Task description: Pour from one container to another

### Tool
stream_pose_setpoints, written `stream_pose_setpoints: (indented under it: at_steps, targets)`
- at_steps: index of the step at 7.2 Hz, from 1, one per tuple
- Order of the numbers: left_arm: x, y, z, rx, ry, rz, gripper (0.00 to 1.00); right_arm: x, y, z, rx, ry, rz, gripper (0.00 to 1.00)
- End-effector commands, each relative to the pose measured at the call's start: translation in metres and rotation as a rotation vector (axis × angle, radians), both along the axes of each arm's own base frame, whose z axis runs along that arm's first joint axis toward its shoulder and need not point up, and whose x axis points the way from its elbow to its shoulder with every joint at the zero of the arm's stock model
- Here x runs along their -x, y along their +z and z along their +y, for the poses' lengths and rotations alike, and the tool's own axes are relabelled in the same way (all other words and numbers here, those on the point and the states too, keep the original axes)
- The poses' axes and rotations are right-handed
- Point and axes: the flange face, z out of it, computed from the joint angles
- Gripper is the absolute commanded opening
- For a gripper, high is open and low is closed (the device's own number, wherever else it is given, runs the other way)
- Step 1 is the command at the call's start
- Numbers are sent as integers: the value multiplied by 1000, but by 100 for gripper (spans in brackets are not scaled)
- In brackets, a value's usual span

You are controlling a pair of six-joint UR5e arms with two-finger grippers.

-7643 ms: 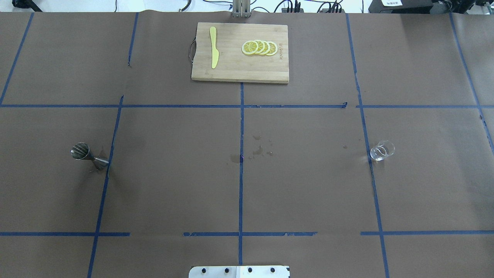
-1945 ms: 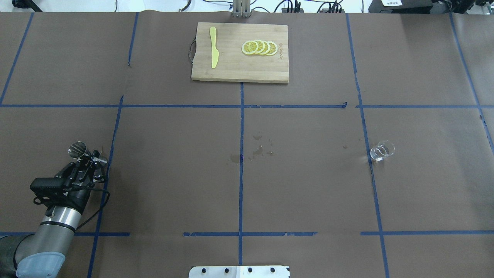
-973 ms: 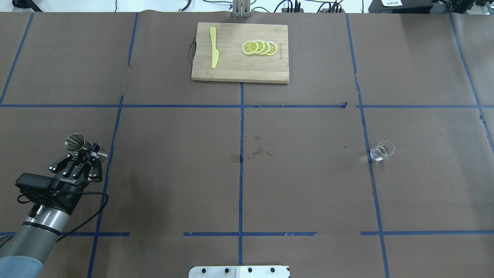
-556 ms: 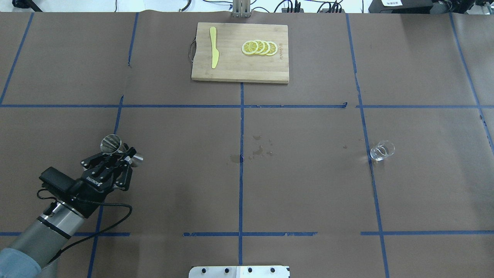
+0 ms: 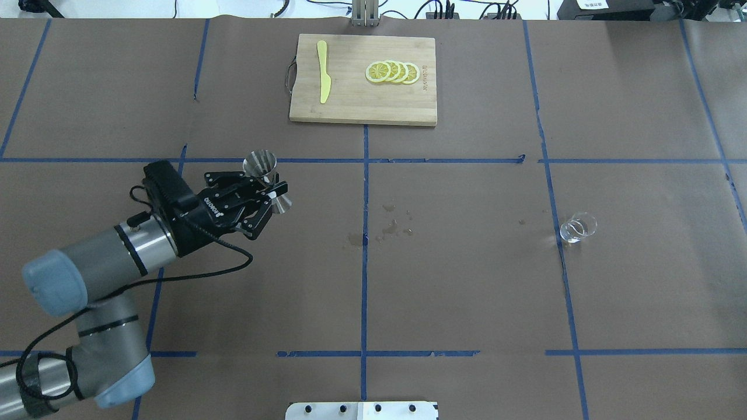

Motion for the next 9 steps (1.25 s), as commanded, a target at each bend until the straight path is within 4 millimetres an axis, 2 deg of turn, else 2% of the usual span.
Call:
stream_pose_setpoints:
  at_steps: [1,2,3,4,5,7,8,9]
  targets:
    - [18,-71,-67,-129,173,-152,0,0,-11,-4,41,61,-21,100]
    - [14,-99,-93,-165,238,-240,0,0,-16,-9,49,79,-27,100]
    - [-16,-137,-117,-186,293,-272,0,1,-20,-11,35,77,-28,100]
    - [-37,-160,-133,-269,297,-306,0,2,-25,-13,-8,75,-31,100]
    - [-40,-174,-132,-316,318,-307,0,7,-30,-15,-49,65,-34,100]
    - [-28,-175,-140,-458,285,-361,0,27,-41,-17,-63,22,-42,100]
    - [-23,-173,-144,-455,278,-362,0,52,-61,-15,-21,36,-69,100]
    - [-19,-170,-147,-449,271,-367,0,93,-104,-6,59,91,-115,100]
